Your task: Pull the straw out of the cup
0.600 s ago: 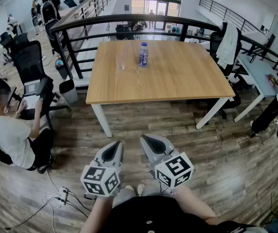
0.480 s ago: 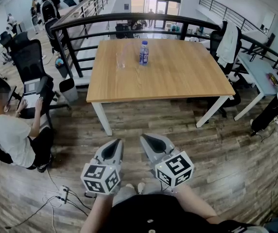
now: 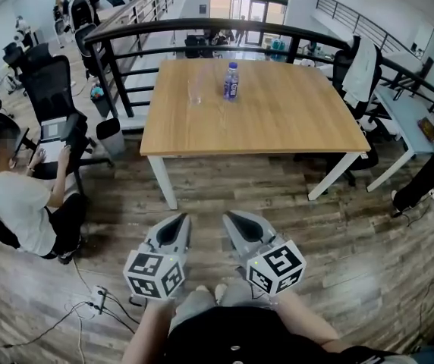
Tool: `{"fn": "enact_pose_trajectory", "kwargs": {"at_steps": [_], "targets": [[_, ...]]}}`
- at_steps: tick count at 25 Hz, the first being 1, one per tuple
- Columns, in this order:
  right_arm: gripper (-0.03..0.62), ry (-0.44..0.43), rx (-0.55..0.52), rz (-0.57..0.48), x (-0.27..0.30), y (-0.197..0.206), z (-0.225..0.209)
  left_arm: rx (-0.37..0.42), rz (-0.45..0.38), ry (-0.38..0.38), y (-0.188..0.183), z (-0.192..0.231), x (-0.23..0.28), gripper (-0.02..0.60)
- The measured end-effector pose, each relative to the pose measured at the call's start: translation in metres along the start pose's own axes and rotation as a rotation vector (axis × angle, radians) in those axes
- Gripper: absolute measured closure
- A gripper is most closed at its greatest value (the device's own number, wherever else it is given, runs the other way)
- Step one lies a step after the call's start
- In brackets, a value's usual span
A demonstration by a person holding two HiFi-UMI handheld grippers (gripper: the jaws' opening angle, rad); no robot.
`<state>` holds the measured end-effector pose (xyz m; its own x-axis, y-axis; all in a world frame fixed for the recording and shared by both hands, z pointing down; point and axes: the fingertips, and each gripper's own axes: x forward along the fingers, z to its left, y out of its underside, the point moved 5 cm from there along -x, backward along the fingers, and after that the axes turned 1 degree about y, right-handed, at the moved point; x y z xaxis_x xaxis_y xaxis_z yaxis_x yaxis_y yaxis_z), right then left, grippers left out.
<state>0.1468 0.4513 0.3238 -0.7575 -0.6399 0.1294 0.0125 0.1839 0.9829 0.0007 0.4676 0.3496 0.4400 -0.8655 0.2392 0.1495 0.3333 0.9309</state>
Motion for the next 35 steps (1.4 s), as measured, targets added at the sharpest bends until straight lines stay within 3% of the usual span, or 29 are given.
{"fn": "enact_pose_trajectory", "kwargs": {"at_steps": [6,12,20,25,30,35], "targets": [[0.595,-0.008,-0.01,0.0,0.008,-0.001,-0.016,0.003,-0.04,0.087,-0.002,-0.011,0.011,0.566],[0.595,-0.038,-0.018,0.006,0.005,0.011,-0.033,0.023,-0.034,0.048,0.003,-0.012,0.025,0.566],[0.595,-0.07,0.017,0.057,0.007,0.025,-0.053,-0.029,-0.017,0.024,0.011,-0.014,0.047,0.566],[0.595,-0.04,0.03,0.023,0.029,0.023,-0.072,-0.057,-0.002,0.03,0.012,0.008,0.072,0.566],[0.595,-0.015,0.038,0.002,0.075,0.016,-0.093,-0.052,-0.008,0.051,-0.008,0.048,0.105,0.566],[0.595,-0.005,0.048,-0.032,0.136,-0.004,-0.111,-0.094,-0.013,0.089,-0.032,0.097,0.145,0.566]]}}
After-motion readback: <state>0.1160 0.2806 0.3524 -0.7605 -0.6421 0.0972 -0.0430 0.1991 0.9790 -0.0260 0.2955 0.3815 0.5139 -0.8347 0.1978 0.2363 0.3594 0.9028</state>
